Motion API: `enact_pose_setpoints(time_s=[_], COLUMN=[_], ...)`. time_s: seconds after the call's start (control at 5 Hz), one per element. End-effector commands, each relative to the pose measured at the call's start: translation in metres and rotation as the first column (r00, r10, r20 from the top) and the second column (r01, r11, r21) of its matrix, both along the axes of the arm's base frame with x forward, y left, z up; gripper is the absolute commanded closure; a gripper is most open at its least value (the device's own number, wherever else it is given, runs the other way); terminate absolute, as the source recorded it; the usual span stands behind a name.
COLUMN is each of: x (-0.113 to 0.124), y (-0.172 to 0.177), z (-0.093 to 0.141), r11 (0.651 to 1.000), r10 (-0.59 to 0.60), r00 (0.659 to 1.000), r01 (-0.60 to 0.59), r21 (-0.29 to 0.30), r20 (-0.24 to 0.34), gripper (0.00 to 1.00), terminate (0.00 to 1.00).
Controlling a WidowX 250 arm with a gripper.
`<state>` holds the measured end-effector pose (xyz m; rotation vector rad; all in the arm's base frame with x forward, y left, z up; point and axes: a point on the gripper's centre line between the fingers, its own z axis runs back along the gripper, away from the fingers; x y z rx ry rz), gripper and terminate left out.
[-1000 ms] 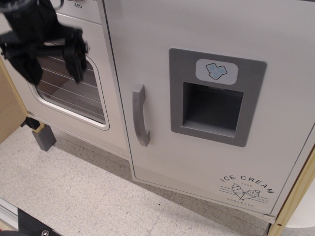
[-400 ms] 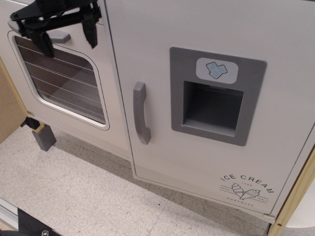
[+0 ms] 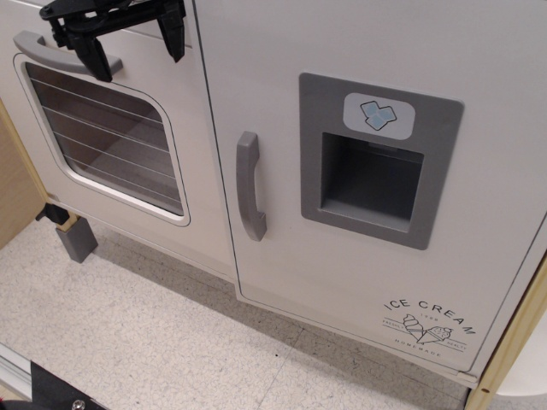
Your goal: Open fridge
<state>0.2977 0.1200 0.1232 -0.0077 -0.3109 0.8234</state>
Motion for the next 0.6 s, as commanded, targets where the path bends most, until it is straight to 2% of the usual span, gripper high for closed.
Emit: enact_pose_setpoints(time_s=[0.0, 0.4], x=[0.008, -0.012], y=[-0.001, -0.014], z=[0.021, 0.014], r11=[1.0, 0.988], r10=[-0.011, -0.154], r00=[0.999, 0.988], r01=[0.011, 0.154], r21=[0.016, -0.002], r20=[0.049, -0.029], gripper=[0.0, 0.0], terminate=[0.0, 0.0])
